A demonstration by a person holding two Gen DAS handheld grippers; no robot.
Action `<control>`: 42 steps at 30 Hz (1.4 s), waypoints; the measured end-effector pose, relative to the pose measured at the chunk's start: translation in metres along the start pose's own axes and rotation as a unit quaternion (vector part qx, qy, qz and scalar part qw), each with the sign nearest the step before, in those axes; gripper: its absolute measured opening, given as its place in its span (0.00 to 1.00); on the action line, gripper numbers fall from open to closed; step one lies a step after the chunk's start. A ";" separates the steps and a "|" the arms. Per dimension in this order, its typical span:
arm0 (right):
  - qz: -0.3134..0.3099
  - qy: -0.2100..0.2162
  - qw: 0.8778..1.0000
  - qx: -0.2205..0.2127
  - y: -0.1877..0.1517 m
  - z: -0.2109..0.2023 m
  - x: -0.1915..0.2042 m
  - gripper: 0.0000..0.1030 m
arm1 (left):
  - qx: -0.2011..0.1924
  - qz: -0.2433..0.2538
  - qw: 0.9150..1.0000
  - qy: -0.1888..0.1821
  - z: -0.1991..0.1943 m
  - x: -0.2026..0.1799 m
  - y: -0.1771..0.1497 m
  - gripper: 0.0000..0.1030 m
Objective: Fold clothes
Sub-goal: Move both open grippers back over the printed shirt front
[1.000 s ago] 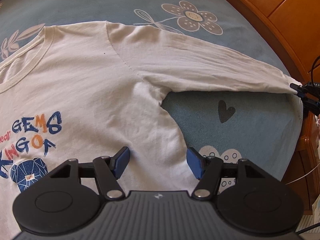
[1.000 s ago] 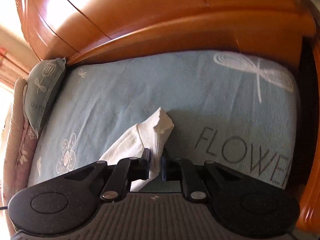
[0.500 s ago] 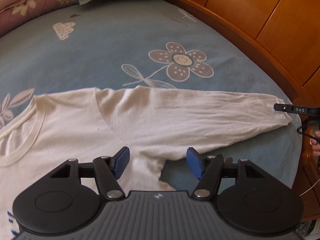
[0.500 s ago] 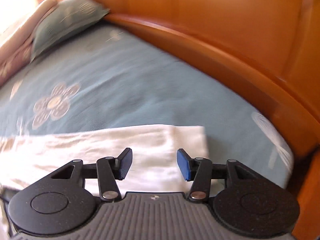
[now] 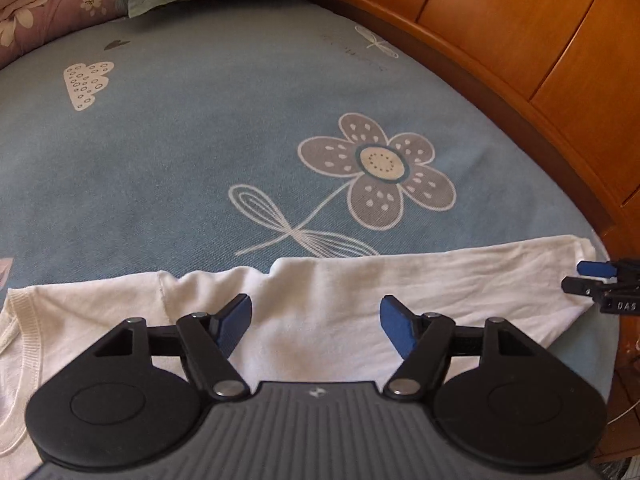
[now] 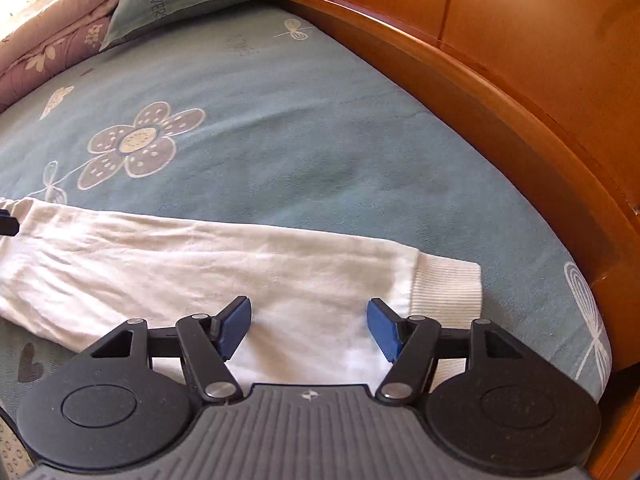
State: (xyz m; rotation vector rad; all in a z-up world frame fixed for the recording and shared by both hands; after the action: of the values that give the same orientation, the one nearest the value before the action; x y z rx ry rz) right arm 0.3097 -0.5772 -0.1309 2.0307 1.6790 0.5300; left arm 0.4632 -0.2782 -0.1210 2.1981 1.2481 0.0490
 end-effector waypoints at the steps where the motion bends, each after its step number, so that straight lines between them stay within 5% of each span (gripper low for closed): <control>1: -0.018 0.013 1.000 -0.007 0.002 -0.007 0.014 0.68 | 0.003 -0.005 1.000 0.008 -0.011 0.007 -0.004 0.69; 6: -0.111 0.147 0.983 -0.012 -0.001 -0.035 0.128 0.68 | 0.037 -0.036 0.996 0.070 -0.074 0.057 -0.045 0.69; 12: -0.191 0.300 0.935 0.003 -0.024 -0.059 0.297 0.68 | 0.087 -0.106 0.978 0.158 -0.141 0.122 -0.147 0.69; 17: -0.242 0.331 0.912 0.008 -0.047 -0.049 0.394 0.68 | 0.112 -0.142 0.969 0.167 -0.161 0.142 -0.217 0.69; 27: -0.263 0.248 0.931 0.048 -0.052 -0.022 0.319 0.68 | 0.128 -0.122 0.976 0.125 -0.189 0.155 -0.284 0.71; 30: -0.278 0.223 0.933 0.057 -0.053 -0.039 0.317 0.70 | 0.110 -0.100 0.986 0.071 -0.198 0.142 -0.278 0.71; 33: -0.288 0.243 0.924 0.062 -0.069 -0.068 0.340 0.70 | 0.112 -0.036 0.993 0.032 -0.200 0.123 -0.277 0.71; 36: -0.296 0.262 0.914 0.087 -0.103 -0.086 0.364 0.70 | 0.152 -0.025 0.988 0.008 -0.197 0.117 -0.303 0.71; 39: -0.279 0.228 0.921 0.149 -0.152 -0.082 0.356 0.71 | 0.159 -0.012 0.987 -0.008 -0.212 0.116 -0.327 0.74; 42: -0.273 0.207 0.924 0.168 -0.179 -0.093 0.340 0.92 | 0.204 -0.024 0.979 -0.017 -0.228 0.123 -0.345 0.74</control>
State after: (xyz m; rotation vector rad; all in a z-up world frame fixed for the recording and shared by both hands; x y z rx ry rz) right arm 0.1761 -0.2060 -0.1519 1.5973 2.6284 0.5194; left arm 0.1943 0.0584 -0.1449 2.4974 1.3884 -0.2864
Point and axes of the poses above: each gripper's, at about its wrist camera, not at the fingertips, and z roughly the way its jaws point, x to its left, y to its top, the point moved 10 cm from there along z, roughly the way its jaws point, and after that the axes turned 2 degrees about -z, right-handed, at the moved point
